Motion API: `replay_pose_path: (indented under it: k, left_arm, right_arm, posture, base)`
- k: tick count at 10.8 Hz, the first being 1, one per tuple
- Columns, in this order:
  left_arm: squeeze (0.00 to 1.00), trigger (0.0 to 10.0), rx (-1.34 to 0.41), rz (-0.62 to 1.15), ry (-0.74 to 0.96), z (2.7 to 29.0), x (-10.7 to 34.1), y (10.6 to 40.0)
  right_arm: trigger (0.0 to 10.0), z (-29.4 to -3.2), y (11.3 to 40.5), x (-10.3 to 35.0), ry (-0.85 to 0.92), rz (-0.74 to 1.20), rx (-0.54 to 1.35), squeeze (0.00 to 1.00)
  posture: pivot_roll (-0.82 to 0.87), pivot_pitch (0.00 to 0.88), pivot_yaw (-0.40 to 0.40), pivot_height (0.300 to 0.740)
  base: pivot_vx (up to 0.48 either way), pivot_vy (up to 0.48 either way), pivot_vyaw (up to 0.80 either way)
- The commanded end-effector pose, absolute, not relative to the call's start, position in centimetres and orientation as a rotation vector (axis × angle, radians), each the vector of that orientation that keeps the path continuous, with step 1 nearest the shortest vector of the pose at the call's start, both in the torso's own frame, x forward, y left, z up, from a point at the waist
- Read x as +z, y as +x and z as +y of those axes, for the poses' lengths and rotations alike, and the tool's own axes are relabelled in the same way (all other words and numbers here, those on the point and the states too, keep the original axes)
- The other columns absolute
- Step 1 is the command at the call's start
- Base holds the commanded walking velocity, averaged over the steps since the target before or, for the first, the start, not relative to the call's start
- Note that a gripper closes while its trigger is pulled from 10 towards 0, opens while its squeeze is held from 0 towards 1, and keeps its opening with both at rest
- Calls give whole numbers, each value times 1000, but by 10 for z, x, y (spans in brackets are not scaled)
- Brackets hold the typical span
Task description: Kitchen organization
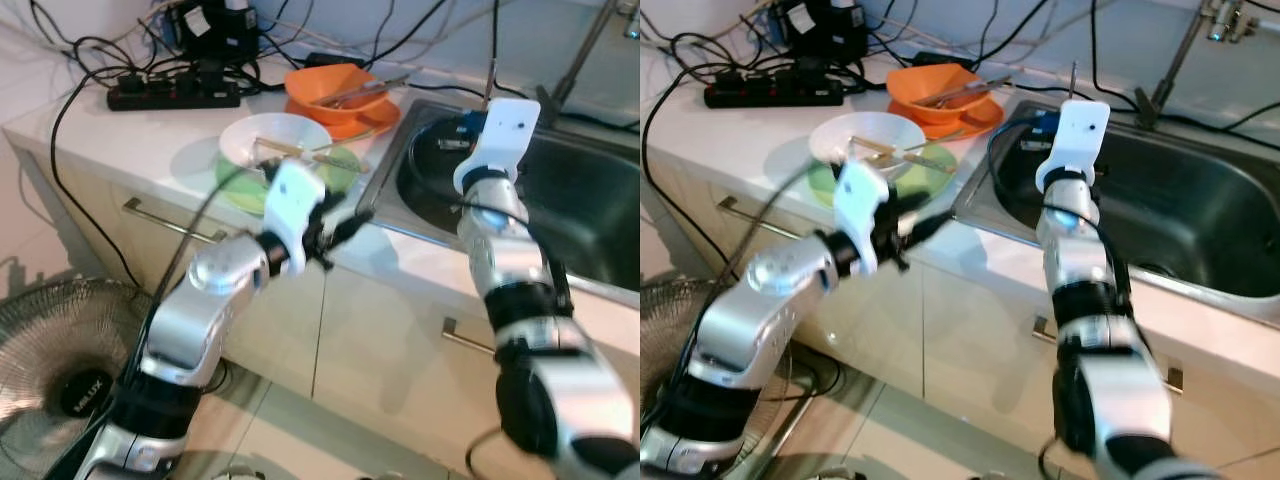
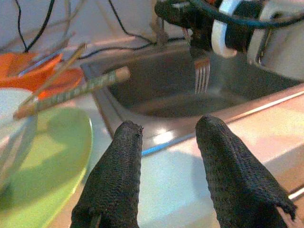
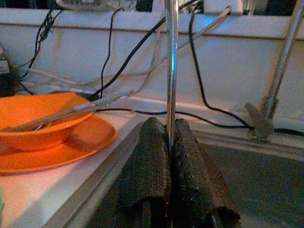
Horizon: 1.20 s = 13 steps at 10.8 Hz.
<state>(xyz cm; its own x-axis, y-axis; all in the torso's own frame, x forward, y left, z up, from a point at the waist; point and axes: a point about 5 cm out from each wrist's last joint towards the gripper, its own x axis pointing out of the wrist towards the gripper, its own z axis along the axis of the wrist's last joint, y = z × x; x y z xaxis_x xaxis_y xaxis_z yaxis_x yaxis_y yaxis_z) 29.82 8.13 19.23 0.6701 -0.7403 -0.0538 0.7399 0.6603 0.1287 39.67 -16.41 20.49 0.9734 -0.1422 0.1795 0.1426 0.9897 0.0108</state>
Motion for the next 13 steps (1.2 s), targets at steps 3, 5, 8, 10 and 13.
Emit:
replay_pose_path:
  k: [3, 5, 8, 10, 13]
  left_arm:
    - [0, 10000, -835, 5, 196, 80, 184, 294]
    - [0, 10000, -834, 21, 181, 78, 187, 289]
    - [0, 10000, -823, 12, 175, 77, 189, 287]
    - [0, 10000, -814, 5, 168, 77, 190, 287]
    - [0, 10000, -811, -1, 162, 76, 191, 286]
  right_arm:
    - [10000, -168, 401, 189, -25, -103, -149, 0]
    - [10000, -168, 398, 167, -44, -54, -132, 0]
    - [10000, -170, 394, 156, -49, -44, -132, 0]
    - [10000, -172, 397, 166, -61, -91, -140, 0]
    - [10000, -174, 398, 175, -69, -135, -144, 1000]
  posture:
    - [103, 21, -87, 740]
    - [114, 27, -97, 740]
    - [136, 38, -107, 740]
    - [135, 40, -104, 740]
    - [140, 43, -106, 740]
  base:
    - [0, 0, 0]
    - [0, 0, 0]
    - [0, 0, 0]
    - [0, 0, 0]
    - [0, 0, 0]
